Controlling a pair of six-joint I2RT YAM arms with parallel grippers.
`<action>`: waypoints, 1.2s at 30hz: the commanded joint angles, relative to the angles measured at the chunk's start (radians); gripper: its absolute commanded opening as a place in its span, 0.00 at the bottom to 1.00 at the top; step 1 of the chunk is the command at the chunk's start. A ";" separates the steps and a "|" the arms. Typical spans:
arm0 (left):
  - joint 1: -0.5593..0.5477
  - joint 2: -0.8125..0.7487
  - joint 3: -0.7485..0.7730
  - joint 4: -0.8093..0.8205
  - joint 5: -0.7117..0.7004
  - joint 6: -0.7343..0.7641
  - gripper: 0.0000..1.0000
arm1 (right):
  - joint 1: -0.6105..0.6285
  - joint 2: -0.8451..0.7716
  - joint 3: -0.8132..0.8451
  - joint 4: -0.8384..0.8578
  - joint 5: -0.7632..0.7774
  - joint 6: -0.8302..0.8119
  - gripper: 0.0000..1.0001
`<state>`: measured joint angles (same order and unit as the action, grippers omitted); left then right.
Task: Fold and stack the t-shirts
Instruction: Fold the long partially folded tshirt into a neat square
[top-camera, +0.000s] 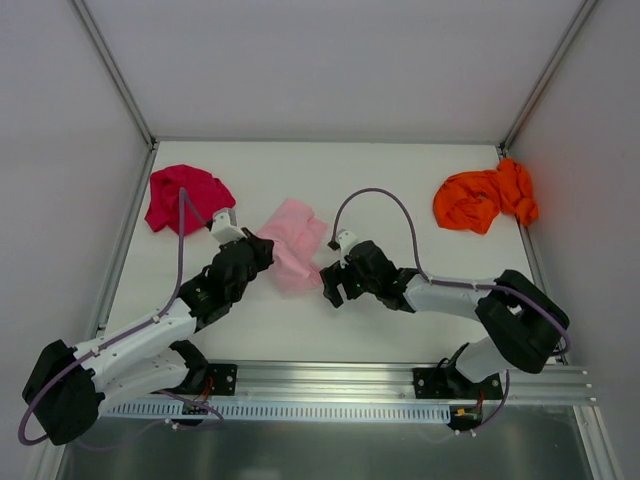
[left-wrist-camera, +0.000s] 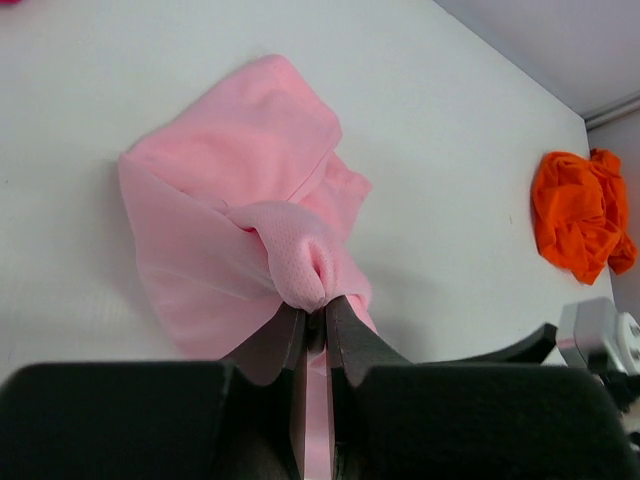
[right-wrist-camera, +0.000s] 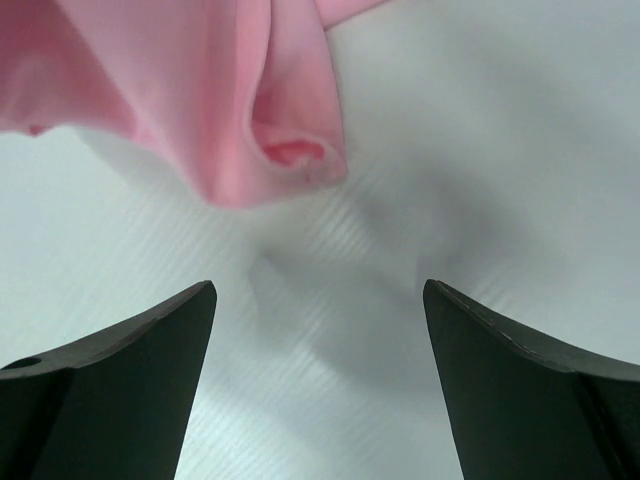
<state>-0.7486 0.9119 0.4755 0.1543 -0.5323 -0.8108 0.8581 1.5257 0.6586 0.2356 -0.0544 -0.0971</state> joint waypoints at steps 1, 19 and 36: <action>0.035 0.044 0.084 0.094 0.051 0.053 0.00 | 0.019 -0.128 -0.039 0.045 0.123 0.020 0.91; 0.135 0.337 0.363 0.096 0.153 0.094 0.00 | 0.036 -0.255 -0.114 0.037 0.189 0.034 0.91; 0.285 0.795 0.827 -0.076 0.189 0.133 0.90 | 0.047 -0.450 -0.223 0.054 0.260 0.079 0.91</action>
<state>-0.4877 1.6756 1.1957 0.1139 -0.3519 -0.7181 0.8925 1.0916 0.4370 0.2470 0.1772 -0.0364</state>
